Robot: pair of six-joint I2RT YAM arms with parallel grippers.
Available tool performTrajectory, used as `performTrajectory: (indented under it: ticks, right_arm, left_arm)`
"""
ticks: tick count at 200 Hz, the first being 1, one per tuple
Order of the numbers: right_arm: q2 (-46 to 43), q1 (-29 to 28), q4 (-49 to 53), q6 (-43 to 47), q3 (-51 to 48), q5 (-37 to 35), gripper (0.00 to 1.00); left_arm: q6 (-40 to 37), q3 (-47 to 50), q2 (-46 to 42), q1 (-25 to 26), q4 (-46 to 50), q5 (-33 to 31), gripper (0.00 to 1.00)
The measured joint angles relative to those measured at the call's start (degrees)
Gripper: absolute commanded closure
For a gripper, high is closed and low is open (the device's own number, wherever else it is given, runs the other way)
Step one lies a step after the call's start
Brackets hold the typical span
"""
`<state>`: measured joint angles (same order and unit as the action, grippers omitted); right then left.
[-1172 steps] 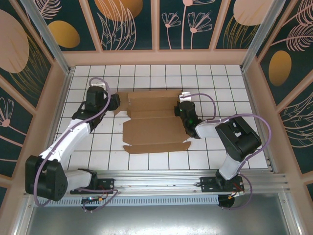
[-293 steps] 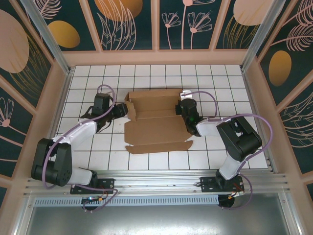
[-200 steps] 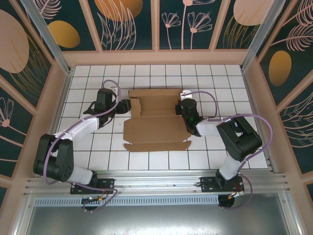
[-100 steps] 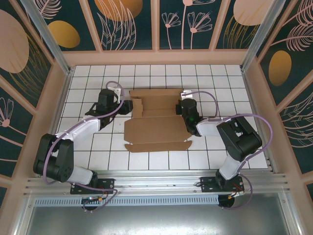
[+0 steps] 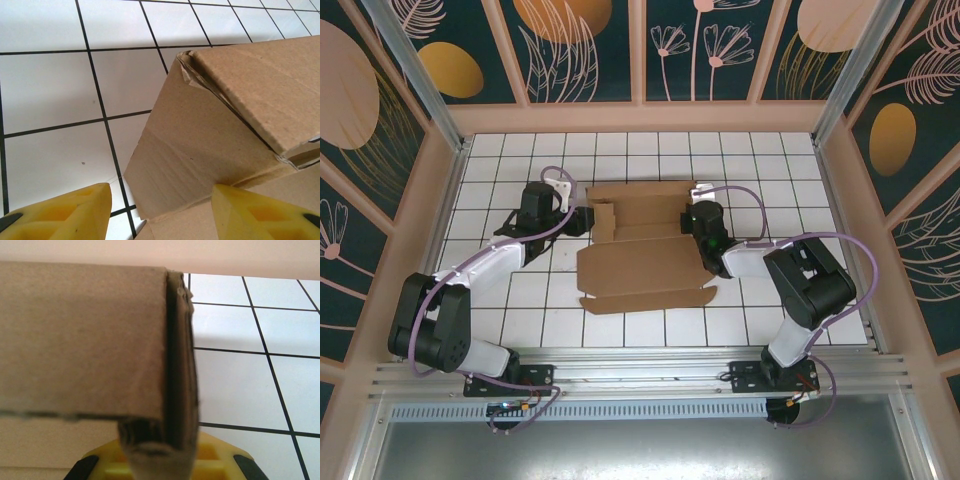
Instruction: Fold the paper box
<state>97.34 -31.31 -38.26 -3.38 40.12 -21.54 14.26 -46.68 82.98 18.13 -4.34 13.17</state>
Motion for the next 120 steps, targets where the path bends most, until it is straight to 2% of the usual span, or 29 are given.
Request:
performTrajectory:
  ticks: [120]
  right_arm:
    - [0.0,1.55,0.0,0.0,0.02,0.85,1.0]
  left_arm:
    - [-2.16,1.22,-0.09,0.76,-0.15,3.32,0.42]
